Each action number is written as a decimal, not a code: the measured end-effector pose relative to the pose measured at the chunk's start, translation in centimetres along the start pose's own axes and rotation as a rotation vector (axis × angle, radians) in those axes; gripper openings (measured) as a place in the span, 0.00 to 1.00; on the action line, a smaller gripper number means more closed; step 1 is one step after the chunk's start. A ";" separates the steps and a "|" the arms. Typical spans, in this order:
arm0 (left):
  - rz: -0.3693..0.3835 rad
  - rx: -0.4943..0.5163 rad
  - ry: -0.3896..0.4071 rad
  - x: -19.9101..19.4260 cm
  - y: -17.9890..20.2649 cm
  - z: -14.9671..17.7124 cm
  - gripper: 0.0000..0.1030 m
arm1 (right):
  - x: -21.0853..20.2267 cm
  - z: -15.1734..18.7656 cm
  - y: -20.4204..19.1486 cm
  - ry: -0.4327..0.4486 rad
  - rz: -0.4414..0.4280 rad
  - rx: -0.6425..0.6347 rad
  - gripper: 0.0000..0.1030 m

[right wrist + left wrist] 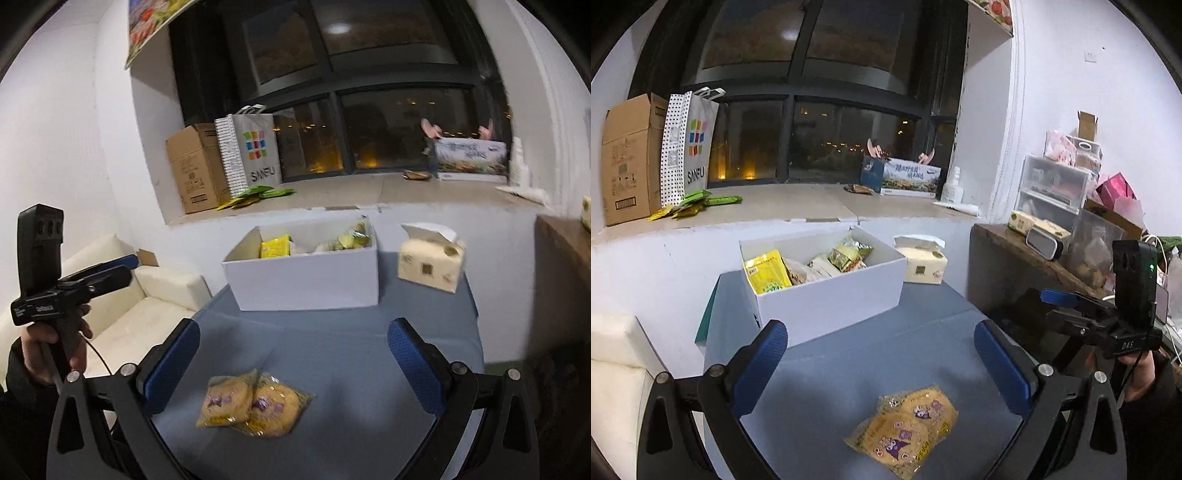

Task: Organize snacks

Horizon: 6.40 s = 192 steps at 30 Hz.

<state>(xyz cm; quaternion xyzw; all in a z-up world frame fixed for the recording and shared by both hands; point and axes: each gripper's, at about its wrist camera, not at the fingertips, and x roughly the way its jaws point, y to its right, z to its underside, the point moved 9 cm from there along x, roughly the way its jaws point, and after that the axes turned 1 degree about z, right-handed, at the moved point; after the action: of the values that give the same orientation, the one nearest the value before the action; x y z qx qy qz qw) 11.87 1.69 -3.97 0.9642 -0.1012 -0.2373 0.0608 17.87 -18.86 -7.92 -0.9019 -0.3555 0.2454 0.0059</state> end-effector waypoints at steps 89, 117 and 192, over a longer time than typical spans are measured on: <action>-0.002 -0.078 0.079 5.7 -8.7 -5.8 0.18 | 10.7 -3.7 -2.0 -0.202 -0.152 0.011 0.78; -0.319 -0.063 -0.024 16.6 -16.6 -10.2 1.00 | 26.3 -14.9 6.6 -0.200 0.068 0.203 1.00; -0.204 -0.073 0.023 -4.0 1.0 -0.5 1.00 | -2.3 -3.0 -5.2 -0.009 0.140 -0.033 1.00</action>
<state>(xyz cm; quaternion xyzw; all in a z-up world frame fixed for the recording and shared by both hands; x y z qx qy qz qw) 8.52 1.62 -1.57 0.9693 0.0071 -0.2348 0.0725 14.45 -15.97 -3.27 -0.9234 -0.2954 0.2435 -0.0277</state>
